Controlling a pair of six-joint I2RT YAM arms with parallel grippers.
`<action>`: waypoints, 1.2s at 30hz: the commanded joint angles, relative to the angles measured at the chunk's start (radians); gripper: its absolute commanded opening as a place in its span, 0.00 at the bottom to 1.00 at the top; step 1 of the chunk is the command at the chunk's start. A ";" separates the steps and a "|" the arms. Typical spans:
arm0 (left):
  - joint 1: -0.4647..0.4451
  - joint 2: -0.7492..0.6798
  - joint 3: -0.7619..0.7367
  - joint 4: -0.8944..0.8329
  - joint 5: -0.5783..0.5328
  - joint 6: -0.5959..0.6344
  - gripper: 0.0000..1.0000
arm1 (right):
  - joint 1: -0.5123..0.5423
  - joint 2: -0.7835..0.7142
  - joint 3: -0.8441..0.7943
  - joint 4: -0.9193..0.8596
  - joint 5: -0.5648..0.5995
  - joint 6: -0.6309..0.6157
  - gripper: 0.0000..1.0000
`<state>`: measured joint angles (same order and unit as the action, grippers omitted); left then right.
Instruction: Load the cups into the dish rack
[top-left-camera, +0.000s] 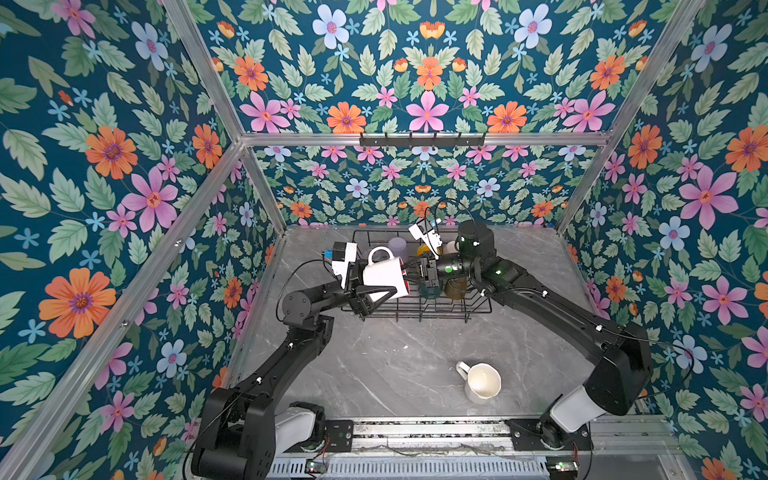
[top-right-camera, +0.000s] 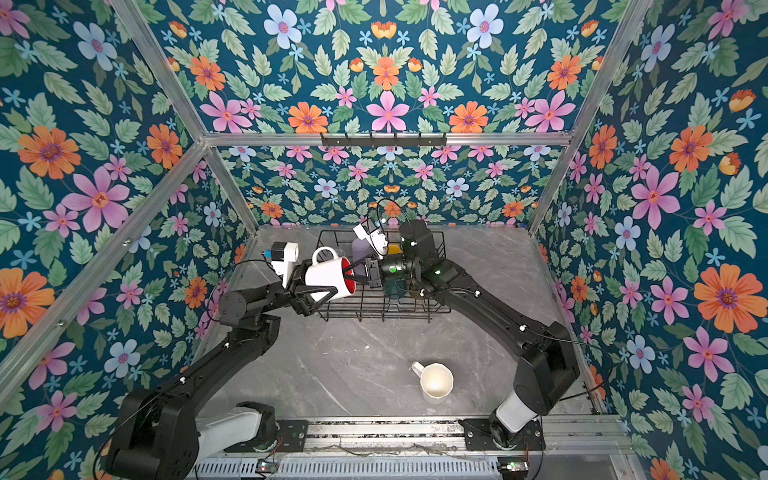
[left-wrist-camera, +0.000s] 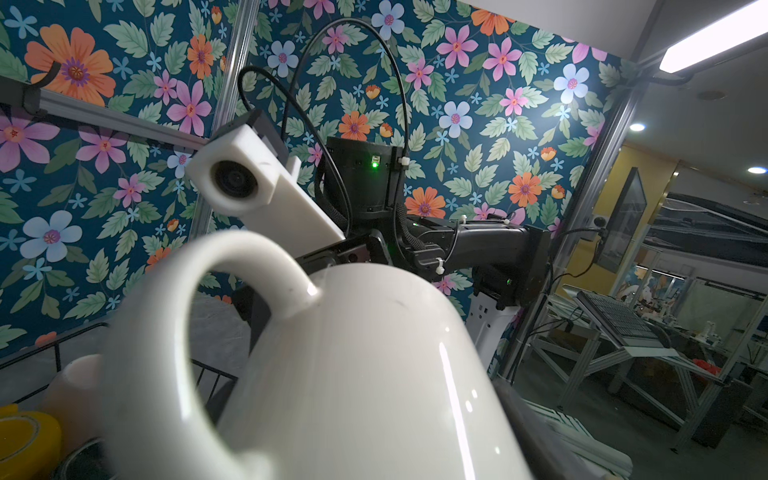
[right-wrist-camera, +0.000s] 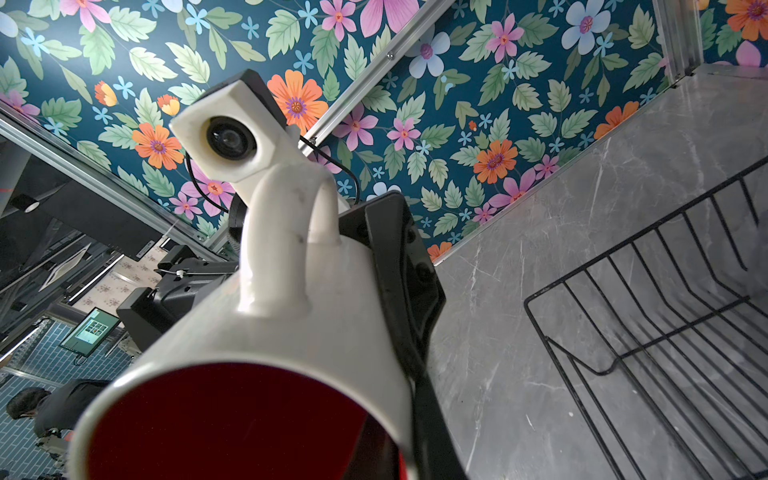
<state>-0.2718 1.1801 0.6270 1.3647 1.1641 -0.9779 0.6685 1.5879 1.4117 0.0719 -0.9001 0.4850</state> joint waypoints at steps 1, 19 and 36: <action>-0.002 -0.004 0.002 0.062 0.040 -0.021 0.46 | 0.002 -0.008 0.008 0.082 0.027 0.017 0.00; -0.001 -0.068 0.044 -0.236 -0.017 0.171 0.00 | -0.024 -0.061 -0.025 0.045 0.134 0.036 0.29; -0.004 -0.052 0.452 -1.475 -0.466 0.811 0.00 | -0.146 -0.252 -0.150 -0.235 0.545 -0.010 0.88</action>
<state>-0.2741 1.1122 1.0271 0.1329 0.8230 -0.3016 0.5289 1.3613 1.2575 -0.0505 -0.5236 0.5163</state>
